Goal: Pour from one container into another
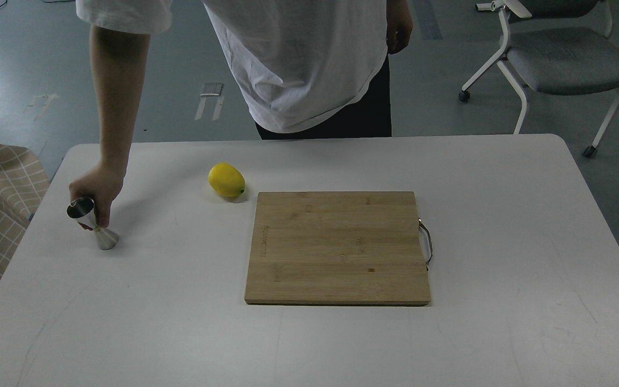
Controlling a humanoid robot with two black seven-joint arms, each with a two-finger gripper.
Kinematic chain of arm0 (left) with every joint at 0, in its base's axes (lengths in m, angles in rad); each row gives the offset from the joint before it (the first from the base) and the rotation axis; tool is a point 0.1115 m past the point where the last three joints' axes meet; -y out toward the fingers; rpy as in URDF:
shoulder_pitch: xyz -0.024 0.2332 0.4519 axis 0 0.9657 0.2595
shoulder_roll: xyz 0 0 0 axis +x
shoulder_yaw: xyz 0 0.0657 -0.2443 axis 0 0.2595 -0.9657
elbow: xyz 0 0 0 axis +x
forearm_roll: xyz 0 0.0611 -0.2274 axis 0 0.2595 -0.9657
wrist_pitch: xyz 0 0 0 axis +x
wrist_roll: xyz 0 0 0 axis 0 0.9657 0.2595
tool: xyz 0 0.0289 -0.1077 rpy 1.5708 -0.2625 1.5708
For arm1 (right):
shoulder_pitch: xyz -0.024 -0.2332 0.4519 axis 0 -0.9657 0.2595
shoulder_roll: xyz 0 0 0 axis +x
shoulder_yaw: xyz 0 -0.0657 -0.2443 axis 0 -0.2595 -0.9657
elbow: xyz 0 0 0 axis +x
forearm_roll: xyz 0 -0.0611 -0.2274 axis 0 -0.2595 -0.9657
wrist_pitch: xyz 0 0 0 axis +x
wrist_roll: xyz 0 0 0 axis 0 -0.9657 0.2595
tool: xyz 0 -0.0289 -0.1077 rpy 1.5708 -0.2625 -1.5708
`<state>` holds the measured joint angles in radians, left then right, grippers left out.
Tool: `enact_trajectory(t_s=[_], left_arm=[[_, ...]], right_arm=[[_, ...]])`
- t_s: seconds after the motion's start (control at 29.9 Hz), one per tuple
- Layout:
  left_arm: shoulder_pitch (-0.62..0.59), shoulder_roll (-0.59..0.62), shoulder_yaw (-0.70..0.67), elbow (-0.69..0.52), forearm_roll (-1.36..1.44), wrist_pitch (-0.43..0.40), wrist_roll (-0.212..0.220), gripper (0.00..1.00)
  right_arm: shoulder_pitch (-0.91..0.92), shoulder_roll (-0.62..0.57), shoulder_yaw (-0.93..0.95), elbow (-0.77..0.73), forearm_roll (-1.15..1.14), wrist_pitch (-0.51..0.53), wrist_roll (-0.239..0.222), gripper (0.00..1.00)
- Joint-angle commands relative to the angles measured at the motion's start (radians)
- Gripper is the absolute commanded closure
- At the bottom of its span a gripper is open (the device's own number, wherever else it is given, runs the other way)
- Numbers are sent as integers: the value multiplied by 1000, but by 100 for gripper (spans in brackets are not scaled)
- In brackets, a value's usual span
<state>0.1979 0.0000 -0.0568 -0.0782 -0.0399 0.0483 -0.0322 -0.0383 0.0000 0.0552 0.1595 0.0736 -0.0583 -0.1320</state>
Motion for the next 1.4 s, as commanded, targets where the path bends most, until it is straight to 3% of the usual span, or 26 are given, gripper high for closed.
enact_trajectory(t_s=[0.0, 1.37], left_arm=[[0, 0, 0, 0, 0, 1, 0, 1], [0, 0, 0, 0, 0, 1, 0, 1]], right_arm=[[0, 0, 0, 0, 0, 0, 0, 0], [0, 0, 0, 0, 0, 0, 0, 0]])
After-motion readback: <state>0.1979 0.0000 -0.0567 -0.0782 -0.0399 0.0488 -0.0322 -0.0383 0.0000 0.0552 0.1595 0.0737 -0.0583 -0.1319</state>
